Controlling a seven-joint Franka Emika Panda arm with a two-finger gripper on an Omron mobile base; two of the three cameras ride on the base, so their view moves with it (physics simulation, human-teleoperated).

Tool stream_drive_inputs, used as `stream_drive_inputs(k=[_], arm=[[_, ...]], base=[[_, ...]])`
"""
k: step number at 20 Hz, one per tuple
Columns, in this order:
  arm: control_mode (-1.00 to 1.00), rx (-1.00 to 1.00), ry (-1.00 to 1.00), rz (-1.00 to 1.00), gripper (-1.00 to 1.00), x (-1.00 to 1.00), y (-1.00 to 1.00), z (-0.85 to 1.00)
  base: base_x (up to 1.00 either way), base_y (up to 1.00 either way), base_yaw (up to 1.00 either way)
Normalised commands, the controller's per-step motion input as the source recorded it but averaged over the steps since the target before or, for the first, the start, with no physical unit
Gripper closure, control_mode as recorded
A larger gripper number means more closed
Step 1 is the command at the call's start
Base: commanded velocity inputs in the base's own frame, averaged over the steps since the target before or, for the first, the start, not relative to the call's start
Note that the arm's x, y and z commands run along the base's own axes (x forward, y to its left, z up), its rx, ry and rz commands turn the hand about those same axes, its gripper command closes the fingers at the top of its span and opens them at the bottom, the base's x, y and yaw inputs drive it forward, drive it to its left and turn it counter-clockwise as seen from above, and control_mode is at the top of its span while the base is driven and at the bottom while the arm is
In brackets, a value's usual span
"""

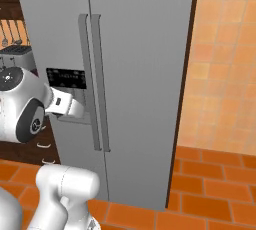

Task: Grab a lemon wedge from the fridge and one ice cube from the ice bowl, and put them in the glass of lemonade.

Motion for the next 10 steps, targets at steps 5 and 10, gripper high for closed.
stream_drive_inputs(k=[5, 10], arm=[[-1.0, -0.04, -0.3, 0.01, -1.0, -0.5, 0.01, 0.43], [-1.0, -0.12, -0.24, 0.01, -1.0, -0.06, 0.18, 0.48]], base=[[0.0, 0.0, 0.0], [0.0, 0.0, 0.0]])
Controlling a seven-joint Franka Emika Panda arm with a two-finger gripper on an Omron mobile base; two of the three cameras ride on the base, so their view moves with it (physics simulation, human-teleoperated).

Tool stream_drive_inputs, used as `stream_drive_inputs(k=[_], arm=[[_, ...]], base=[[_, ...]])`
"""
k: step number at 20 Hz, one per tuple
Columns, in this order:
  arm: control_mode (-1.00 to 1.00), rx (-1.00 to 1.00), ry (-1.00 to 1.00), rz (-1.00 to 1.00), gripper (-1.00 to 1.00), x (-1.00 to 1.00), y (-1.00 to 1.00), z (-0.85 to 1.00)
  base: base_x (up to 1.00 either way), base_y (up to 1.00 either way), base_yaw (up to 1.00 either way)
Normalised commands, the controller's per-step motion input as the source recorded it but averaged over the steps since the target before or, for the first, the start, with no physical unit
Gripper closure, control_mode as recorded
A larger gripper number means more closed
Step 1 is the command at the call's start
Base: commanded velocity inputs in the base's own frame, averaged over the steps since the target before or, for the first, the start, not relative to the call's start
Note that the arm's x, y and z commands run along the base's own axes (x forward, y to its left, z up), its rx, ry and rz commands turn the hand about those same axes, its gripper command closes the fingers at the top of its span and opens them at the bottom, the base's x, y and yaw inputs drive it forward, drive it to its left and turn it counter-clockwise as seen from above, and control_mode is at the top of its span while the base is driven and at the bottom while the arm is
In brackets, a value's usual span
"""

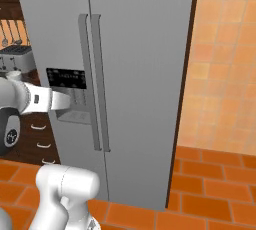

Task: Grab a lemon wedge from the fridge and one ice cube from the ice bowl, and put them in the glass of lemonade.

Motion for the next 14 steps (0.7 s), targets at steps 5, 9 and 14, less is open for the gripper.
stream_drive_inputs(k=[5, 9, 14], arm=[[-1.0, -0.08, -0.1, 0.02, -1.0, 0.0, 0.0, 0.55], [-1.0, 0.0, -0.03, 0.02, -1.0, 0.0, -0.01, 0.37], [-1.0, -0.01, 0.04, 0.0, -1.0, 0.04, 0.04, 0.03]], base=[[0.0, 0.0, 0.0], [0.0, 0.0, 0.0], [0.0, 0.0, 0.0]])
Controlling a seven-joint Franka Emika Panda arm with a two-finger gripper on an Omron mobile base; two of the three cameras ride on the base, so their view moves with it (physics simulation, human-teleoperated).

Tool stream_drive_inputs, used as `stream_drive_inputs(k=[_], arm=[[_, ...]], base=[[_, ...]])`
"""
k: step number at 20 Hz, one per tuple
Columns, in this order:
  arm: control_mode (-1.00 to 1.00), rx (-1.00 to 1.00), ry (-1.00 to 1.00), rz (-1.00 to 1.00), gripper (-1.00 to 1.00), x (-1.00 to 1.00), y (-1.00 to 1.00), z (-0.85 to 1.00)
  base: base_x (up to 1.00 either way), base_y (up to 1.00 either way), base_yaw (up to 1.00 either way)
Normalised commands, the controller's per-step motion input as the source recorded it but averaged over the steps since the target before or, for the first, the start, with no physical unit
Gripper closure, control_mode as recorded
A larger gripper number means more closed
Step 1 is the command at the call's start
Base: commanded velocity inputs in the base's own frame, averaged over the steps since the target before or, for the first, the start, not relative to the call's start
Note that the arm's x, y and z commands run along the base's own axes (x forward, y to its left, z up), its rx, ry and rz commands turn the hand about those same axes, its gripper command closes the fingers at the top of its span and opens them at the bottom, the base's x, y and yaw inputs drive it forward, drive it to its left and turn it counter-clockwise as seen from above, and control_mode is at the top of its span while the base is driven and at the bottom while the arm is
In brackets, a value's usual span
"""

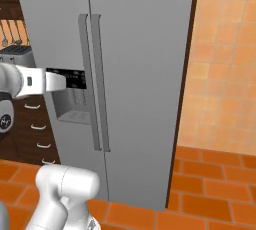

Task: Grab a lemon wedge from the fridge and one ice cube from the ice bowl, and put them in the glass of lemonade.

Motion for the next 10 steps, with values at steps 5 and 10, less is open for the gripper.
stream_drive_inputs(k=[5, 10], arm=[[-1.0, 0.0, 0.08, -0.03, -1.0, 0.48, 0.0, -0.01], [-1.0, 0.04, 0.04, -0.02, -1.0, 0.68, -0.07, 0.0]], base=[[0.0, 0.0, 0.0], [0.0, 0.0, 0.0]])
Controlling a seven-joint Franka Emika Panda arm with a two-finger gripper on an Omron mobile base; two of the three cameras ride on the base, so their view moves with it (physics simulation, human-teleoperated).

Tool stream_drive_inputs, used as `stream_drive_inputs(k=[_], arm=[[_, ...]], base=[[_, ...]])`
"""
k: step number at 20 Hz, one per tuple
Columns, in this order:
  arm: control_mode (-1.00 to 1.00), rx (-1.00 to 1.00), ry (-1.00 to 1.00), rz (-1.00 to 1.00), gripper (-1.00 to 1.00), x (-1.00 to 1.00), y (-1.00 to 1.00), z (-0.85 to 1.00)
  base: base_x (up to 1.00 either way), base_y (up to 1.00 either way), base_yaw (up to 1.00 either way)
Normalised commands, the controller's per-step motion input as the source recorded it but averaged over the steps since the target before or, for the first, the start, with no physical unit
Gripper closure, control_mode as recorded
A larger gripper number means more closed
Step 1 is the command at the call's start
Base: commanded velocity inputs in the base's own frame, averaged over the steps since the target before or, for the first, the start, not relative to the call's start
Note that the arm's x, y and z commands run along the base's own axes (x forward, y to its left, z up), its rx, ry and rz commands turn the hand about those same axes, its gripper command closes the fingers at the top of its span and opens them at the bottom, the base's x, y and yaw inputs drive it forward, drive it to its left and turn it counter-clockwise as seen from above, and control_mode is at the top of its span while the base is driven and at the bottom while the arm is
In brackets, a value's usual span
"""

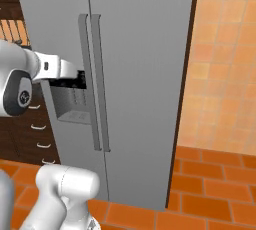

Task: Grab a lemon wedge from the fridge and one ice cube from the ice bowl, and put them in the glass of lemonade.

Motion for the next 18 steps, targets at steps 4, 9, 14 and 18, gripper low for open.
stream_drive_inputs(k=[4, 9, 14, 18], arm=[[-1.0, 0.02, 0.1, -0.07, -1.0, 0.43, 0.1, 0.0], [-1.0, 0.09, 0.02, -0.05, -1.0, 0.14, -0.06, 0.0], [-1.0, 0.25, 0.14, -0.03, -1.0, 0.7, -0.54, 0.0], [-1.0, 0.0, 0.02, 0.0, -1.0, 0.46, 0.0, -0.31]], base=[[0.0, 0.0, 0.0], [0.0, 0.0, 0.0], [0.0, 0.0, 0.0], [0.0, 0.0, 0.0]])
